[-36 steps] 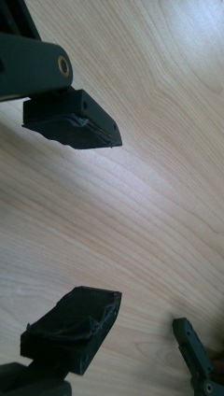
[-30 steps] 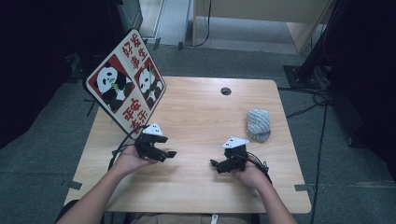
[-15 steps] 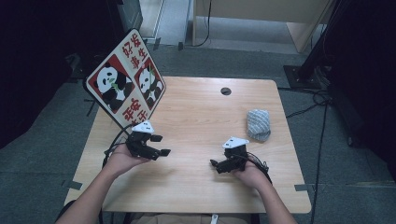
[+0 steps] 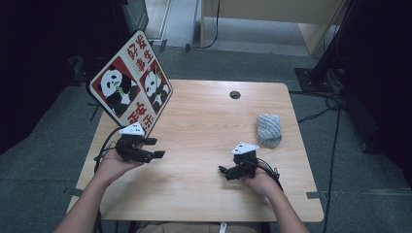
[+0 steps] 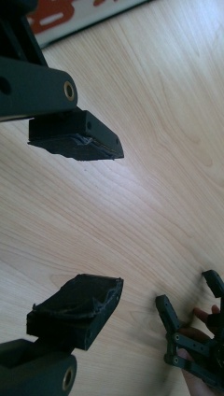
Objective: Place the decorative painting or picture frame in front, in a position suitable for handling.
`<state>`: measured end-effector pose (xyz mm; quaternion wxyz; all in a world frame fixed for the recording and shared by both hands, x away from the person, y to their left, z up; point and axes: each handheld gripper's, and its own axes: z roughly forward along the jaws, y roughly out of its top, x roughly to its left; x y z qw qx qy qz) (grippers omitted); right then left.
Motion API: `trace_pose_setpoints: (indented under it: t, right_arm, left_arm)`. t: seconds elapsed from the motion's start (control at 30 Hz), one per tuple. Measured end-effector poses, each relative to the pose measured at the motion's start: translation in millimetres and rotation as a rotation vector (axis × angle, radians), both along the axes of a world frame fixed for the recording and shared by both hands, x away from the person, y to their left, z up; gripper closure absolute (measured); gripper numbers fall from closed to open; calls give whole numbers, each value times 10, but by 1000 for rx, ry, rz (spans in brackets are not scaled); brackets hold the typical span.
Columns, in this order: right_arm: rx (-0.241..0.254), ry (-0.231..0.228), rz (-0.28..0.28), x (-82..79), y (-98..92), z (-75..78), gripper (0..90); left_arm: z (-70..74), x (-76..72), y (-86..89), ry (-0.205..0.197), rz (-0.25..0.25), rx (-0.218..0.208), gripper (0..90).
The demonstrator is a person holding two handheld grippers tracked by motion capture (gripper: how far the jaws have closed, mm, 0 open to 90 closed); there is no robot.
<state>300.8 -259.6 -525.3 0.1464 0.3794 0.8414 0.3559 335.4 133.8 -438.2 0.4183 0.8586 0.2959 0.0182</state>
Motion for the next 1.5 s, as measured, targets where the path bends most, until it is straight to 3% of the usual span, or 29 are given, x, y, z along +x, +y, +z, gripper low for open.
trace_pose_setpoints:
  t: [0.47,0.97,1.23,1.3,1.5]
  right_arm:
    - [1,1,-1,-1,1,0,0]
    - [2,1,-3,-3,5,0,0]
    - [2,1,-3,-3,5,0,0]
    - [2,1,-4,-3,5,0,0]
    - [2,1,-4,-3,5,0,0]
  left_arm:
    - [60,-41,276,-9,46,2,340]
    - [129,-69,646,-6,136,-43,377]
    - [179,-78,772,-6,161,-30,391]
    - [202,-73,849,-5,177,-53,383]
    - [240,-33,925,-4,206,-27,403]
